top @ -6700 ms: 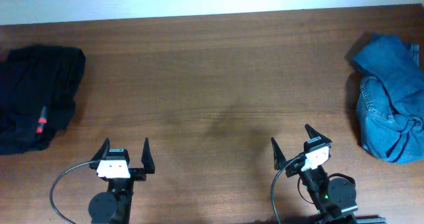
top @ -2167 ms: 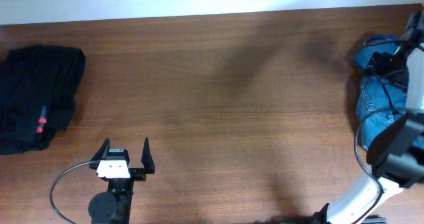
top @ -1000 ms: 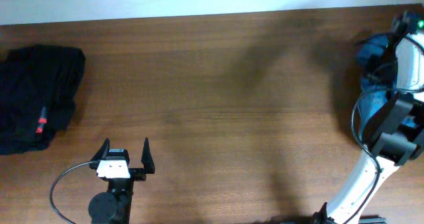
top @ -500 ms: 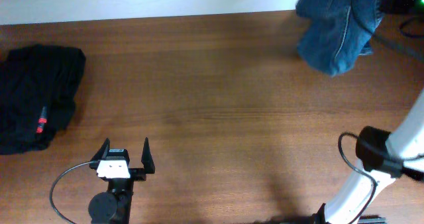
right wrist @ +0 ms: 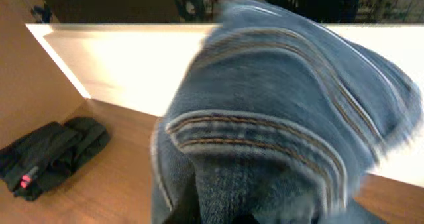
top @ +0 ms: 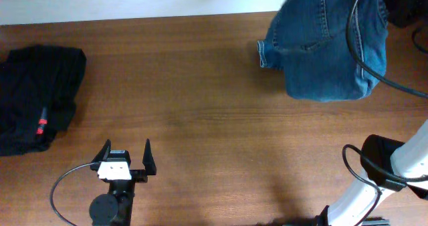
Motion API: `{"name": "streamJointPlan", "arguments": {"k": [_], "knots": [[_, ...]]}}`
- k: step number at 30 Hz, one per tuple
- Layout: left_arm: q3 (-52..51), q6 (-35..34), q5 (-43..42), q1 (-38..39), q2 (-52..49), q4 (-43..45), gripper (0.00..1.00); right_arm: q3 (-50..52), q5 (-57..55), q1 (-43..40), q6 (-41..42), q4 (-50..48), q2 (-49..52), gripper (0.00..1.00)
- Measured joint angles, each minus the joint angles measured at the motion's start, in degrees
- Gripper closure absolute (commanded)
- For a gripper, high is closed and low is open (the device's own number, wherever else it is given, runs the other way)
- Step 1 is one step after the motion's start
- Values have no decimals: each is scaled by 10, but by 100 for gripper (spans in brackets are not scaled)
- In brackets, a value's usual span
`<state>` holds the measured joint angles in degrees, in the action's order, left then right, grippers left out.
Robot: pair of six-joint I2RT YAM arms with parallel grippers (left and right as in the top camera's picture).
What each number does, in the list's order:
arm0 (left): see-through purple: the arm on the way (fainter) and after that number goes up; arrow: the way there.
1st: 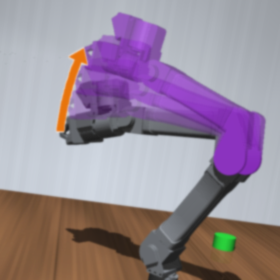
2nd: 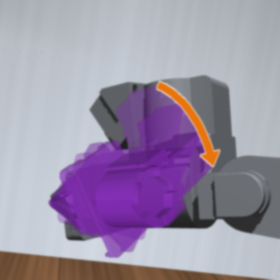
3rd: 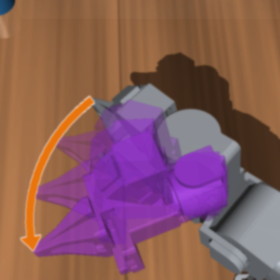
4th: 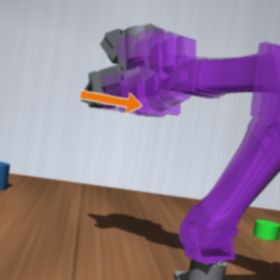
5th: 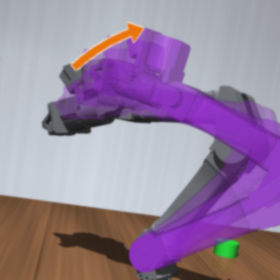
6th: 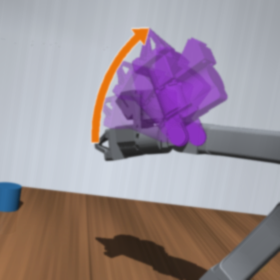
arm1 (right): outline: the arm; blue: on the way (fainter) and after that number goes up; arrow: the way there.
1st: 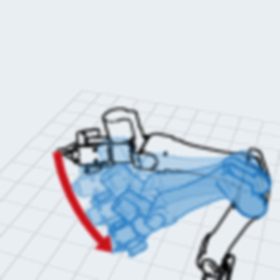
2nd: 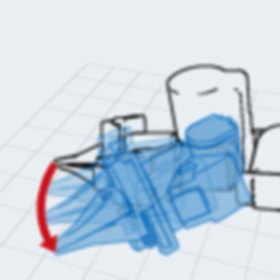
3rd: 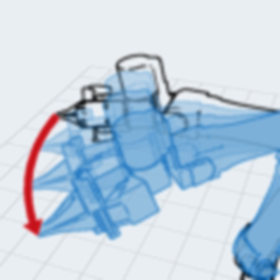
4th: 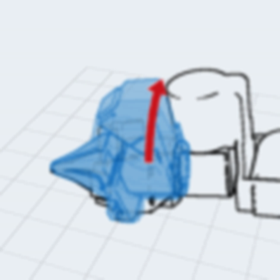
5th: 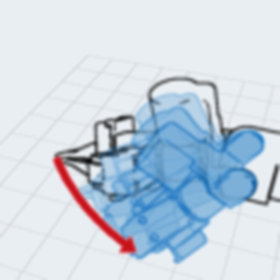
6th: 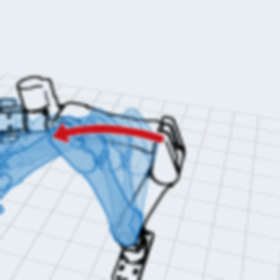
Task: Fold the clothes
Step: 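Lift the jeans with the right gripper and drag them toward table center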
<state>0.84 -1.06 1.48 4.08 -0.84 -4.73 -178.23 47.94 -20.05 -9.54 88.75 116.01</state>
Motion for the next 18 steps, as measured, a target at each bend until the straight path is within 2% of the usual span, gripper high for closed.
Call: {"name": "streamJointPlan", "arguments": {"k": [11,18], "knots": [[0,0,0,0,0,0,1,0,0,-52,-21,30,0,96],[0,0,0,0,0,0,1,0,5,-56,-49,56,0,96]]}}
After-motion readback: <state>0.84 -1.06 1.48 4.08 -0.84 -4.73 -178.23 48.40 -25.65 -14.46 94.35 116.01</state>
